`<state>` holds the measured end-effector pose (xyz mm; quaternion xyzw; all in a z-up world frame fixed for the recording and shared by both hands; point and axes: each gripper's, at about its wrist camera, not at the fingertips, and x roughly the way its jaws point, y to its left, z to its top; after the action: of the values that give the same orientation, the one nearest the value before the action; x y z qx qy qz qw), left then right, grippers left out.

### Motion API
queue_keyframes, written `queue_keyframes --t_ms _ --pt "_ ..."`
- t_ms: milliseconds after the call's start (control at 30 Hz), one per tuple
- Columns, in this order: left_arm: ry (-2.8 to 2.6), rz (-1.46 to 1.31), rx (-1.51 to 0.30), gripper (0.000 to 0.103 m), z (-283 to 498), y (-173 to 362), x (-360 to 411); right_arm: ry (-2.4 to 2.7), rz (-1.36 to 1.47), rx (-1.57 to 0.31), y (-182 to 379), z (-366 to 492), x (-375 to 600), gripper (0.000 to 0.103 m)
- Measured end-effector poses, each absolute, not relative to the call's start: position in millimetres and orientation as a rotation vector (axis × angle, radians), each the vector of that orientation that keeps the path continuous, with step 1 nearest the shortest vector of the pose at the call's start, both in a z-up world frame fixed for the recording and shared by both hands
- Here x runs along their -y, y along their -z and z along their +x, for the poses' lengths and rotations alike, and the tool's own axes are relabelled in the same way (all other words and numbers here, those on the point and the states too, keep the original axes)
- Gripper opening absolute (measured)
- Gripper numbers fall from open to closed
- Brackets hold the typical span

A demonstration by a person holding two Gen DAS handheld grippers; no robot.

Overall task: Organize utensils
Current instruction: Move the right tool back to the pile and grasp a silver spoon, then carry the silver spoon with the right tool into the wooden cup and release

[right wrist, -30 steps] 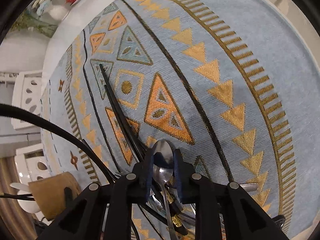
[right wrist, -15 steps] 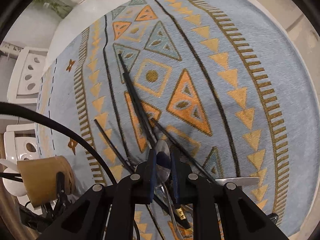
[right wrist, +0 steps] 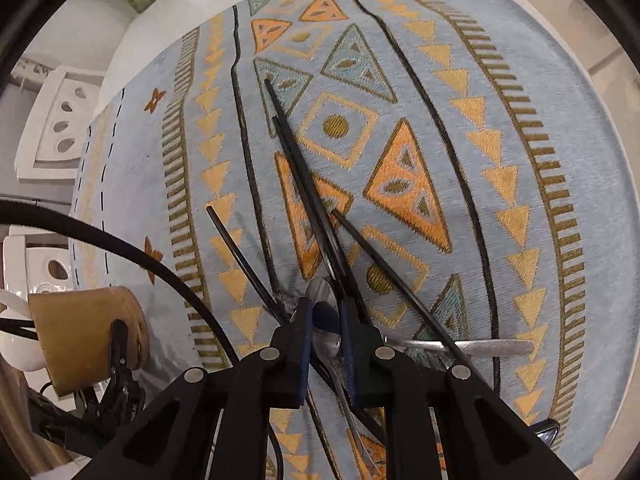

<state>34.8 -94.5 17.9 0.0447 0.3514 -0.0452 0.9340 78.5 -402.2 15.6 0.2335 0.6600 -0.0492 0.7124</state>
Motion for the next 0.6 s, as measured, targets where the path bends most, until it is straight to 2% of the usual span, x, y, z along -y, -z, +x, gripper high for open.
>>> queue_keyframes --t_ms 333,433,600 --pt "0.093 0.091 -0.719 0.097 35 -18 94 0.084 0.520 -1.485 -2 73 395 0.012" --pt "0.093 0.091 -0.719 0.097 35 -18 94 0.076 0.497 -1.473 -3 71 392 0.004" --pt "0.093 0.091 -0.719 0.097 35 -18 94 0.039 0.478 -1.404 -22 64 391 0.004"
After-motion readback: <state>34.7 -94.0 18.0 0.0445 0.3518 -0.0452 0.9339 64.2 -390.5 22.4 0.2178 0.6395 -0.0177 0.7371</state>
